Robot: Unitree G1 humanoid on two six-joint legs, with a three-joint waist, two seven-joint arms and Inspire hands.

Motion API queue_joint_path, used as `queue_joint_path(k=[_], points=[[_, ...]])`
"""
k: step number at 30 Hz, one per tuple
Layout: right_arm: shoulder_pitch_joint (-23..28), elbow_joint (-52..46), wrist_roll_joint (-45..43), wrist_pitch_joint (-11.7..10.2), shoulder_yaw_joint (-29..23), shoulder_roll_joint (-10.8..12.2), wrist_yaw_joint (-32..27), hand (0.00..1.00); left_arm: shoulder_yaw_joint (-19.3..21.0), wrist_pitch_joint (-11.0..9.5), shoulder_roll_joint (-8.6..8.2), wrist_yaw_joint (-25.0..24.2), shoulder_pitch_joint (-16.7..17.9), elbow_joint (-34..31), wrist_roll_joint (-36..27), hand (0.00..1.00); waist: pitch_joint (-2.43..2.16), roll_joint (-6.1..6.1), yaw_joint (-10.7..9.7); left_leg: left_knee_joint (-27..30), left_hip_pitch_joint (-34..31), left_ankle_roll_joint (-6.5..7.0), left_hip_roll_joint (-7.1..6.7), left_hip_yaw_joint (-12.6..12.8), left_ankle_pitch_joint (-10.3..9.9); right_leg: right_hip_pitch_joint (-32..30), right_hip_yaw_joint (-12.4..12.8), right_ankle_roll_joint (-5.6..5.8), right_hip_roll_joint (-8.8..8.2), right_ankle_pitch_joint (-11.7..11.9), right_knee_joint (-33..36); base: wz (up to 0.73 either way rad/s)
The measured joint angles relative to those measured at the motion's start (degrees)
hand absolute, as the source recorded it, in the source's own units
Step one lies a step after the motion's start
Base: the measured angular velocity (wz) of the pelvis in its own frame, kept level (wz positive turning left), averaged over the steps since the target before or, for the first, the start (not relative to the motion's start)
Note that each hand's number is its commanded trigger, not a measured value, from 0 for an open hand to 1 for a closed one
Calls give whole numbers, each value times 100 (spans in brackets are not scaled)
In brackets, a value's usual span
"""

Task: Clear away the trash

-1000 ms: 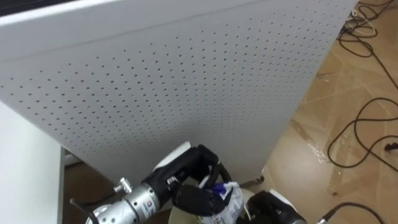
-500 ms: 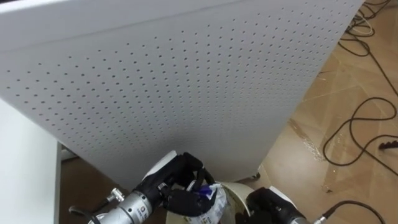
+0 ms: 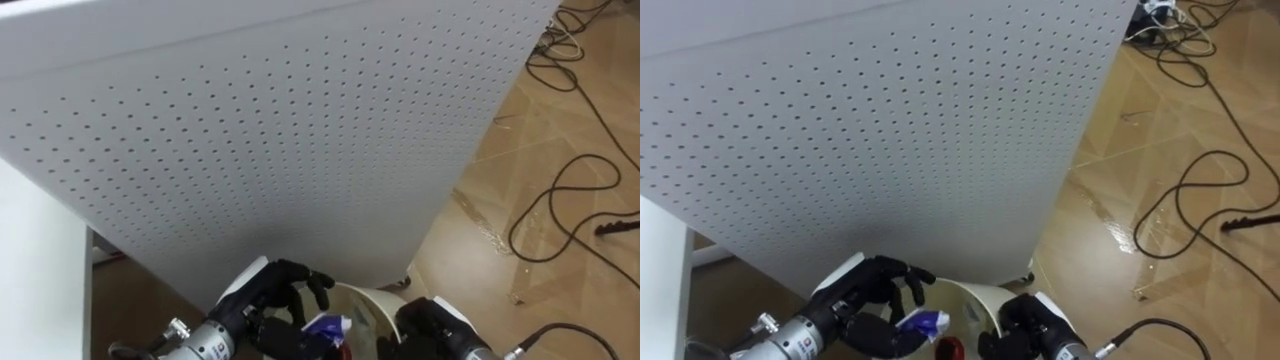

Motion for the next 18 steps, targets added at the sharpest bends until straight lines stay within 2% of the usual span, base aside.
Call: queue_joint_path(k=[9,13,15,18], points=[[3,0,2,7,79,-16,50,100,-283,4,-6,-386,32,49,-22,0,-2,4,38,41,-114,-1,-2,-12,1,-95,12,-4,5,1,2,1],[3,0,39,7,177,-35,42,100,-405,10,-51,-495,30,55,-135,0,-2,4,36,40,-107,-1,-2,-12,1,-91,3,-5,3,1,4,0],[3,-2,60,8,257,-47,40,100,-463,12,-138,-558,29,103,-178,0,-2,4,38,34,-95,-1,-2,-10,1,-85,11,-5,3,1,6,0],[7,-35,70,8,282,-69,68,100,-528,25,-121,-629,59,159,-362,0,-3,6,35,30,-92,-1,3,-3,1,-88,19,-5,10,1,6,-1]])
